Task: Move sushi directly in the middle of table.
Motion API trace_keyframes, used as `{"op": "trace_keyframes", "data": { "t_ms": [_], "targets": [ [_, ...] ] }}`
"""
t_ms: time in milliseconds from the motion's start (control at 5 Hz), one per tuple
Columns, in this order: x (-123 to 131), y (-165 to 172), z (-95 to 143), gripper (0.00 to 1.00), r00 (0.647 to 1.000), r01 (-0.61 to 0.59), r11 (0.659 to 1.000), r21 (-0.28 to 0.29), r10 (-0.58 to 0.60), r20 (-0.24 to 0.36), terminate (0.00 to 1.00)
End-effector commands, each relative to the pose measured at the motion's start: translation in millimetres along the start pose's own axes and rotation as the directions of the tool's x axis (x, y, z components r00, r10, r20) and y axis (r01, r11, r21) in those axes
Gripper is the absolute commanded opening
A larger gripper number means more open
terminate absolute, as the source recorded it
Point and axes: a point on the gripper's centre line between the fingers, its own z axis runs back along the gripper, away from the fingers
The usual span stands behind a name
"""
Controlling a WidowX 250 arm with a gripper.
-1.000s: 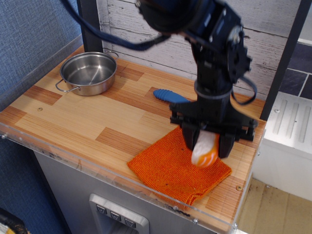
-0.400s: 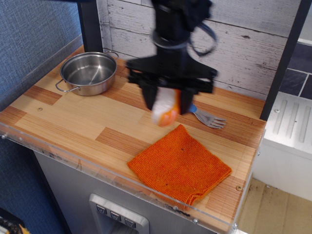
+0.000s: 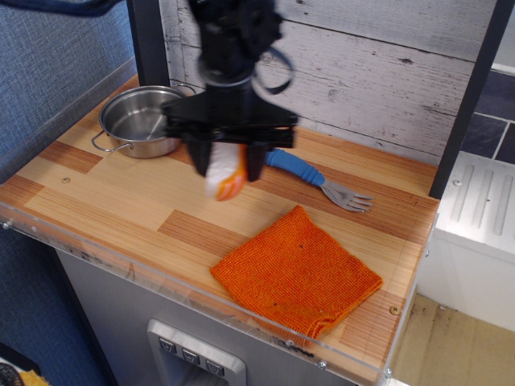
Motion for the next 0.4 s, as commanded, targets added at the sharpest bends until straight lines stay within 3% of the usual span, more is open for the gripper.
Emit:
{"op": "trace_keyframes", "data": {
  "t_ms": [0,200],
  "targets": [
    [12.5,28.5,-27.9,0.0,0.998,-0.062,0.998,-0.006,0.062,-0.006,0.0],
    [17.7,30.5,-43.7,0.0,0.997,-0.067,0.998,-0.014,0.067,-0.038,0.0]
  ]
}}
